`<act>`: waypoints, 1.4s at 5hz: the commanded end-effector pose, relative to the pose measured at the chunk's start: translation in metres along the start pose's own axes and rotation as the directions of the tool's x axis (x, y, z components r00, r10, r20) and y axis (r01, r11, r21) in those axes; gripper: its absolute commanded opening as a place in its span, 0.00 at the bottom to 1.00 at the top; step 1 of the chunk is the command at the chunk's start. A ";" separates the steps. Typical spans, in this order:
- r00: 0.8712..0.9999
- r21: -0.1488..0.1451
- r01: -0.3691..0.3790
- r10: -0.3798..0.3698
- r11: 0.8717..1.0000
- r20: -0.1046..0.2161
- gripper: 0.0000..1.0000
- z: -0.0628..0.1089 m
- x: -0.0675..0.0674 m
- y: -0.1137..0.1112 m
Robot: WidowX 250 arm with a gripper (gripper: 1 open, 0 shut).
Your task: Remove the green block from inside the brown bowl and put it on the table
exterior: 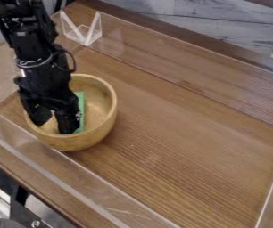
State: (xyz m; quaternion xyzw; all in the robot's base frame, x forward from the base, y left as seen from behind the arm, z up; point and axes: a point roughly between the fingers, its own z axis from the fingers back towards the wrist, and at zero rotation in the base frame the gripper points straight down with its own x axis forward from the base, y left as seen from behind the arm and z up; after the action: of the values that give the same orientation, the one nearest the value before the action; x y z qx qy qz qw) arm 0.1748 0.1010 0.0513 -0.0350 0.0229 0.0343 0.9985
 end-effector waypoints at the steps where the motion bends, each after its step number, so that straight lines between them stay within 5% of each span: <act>1: 1.000 0.007 -0.025 0.025 1.000 0.018 1.00 0.002 0.003 0.004; 3: 0.999 0.004 -0.040 0.040 0.999 0.017 1.00 -0.005 0.004 0.006; 4: 0.999 0.003 -0.034 0.034 0.999 0.014 0.00 -0.011 0.004 0.005; 5: 0.996 -0.001 -0.088 0.088 0.996 0.012 1.00 -0.006 0.006 0.012; 6: 0.990 -0.004 -0.140 0.140 0.990 0.011 0.00 0.000 0.008 0.019; 7: 0.994 -0.001 -0.107 0.107 0.994 0.005 0.00 0.006 0.005 0.009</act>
State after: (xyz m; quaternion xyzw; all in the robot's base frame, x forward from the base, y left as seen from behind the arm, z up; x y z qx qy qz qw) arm 0.1750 0.1083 0.0480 -0.0449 0.0399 0.0916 0.9940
